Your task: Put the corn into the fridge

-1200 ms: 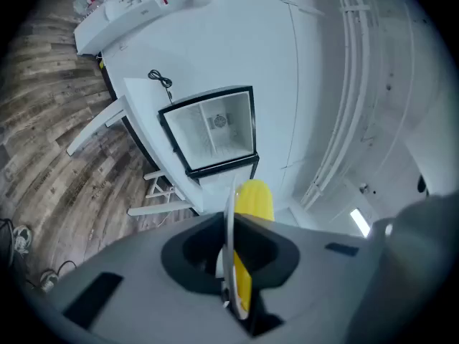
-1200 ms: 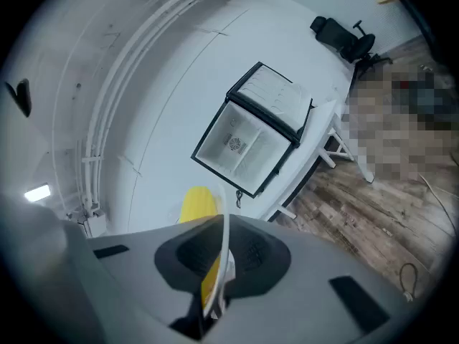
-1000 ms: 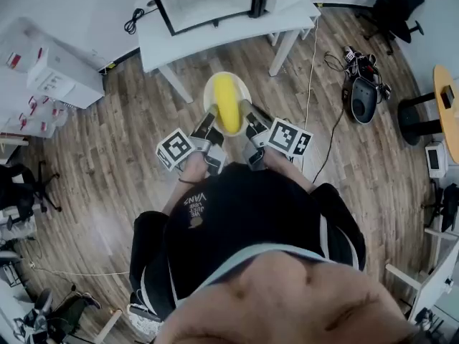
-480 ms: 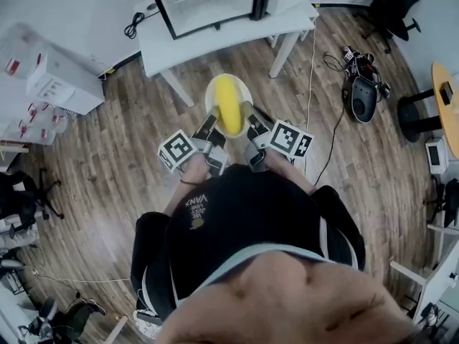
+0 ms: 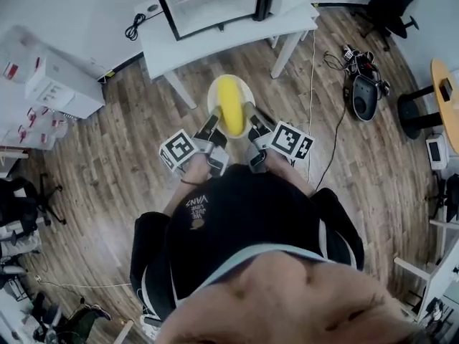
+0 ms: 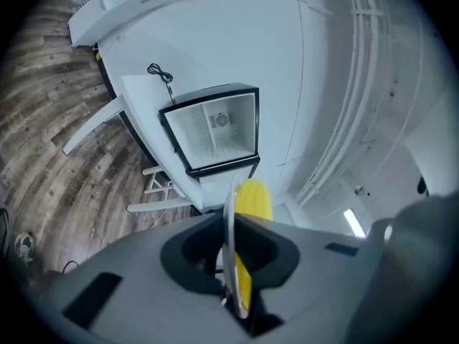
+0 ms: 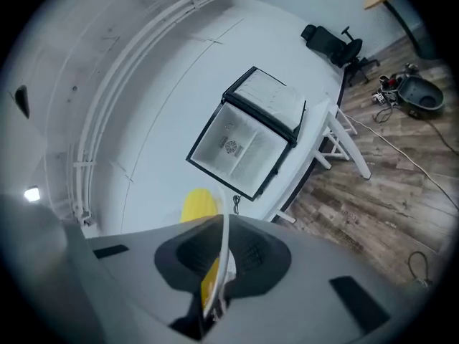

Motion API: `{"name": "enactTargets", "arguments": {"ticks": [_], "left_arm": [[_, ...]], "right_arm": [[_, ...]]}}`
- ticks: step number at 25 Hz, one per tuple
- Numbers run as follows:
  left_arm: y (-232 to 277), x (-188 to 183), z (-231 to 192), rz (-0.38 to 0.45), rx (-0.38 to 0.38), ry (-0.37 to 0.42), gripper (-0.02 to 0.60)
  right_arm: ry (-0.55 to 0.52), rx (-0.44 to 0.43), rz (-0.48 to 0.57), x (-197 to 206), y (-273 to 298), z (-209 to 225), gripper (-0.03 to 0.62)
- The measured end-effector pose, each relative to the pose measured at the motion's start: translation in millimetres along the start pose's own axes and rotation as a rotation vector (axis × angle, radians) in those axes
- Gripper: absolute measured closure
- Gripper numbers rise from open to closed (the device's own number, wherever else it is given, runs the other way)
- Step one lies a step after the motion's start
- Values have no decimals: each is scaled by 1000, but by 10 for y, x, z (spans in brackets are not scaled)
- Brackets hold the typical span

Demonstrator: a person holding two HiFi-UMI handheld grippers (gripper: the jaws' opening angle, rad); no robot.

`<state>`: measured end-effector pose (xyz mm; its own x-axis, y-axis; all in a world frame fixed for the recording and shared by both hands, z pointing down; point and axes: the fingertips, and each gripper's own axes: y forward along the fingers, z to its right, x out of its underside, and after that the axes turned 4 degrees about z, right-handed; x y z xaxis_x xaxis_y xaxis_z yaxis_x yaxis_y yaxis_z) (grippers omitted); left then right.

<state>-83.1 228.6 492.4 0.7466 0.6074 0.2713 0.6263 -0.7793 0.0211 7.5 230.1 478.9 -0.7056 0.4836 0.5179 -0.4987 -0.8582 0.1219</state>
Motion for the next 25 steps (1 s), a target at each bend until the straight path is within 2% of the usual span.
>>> {"name": "enactTargets", "arguments": {"ticks": [10,25], "left_arm": [[93,-97,-73,-37,11,-27,540],[699,-345,-126,-1,-29,-24,540]], "right_arm": [[-3,30,6,-6,141,36,568],[9,4,-33,-471,623,241,568]]}}
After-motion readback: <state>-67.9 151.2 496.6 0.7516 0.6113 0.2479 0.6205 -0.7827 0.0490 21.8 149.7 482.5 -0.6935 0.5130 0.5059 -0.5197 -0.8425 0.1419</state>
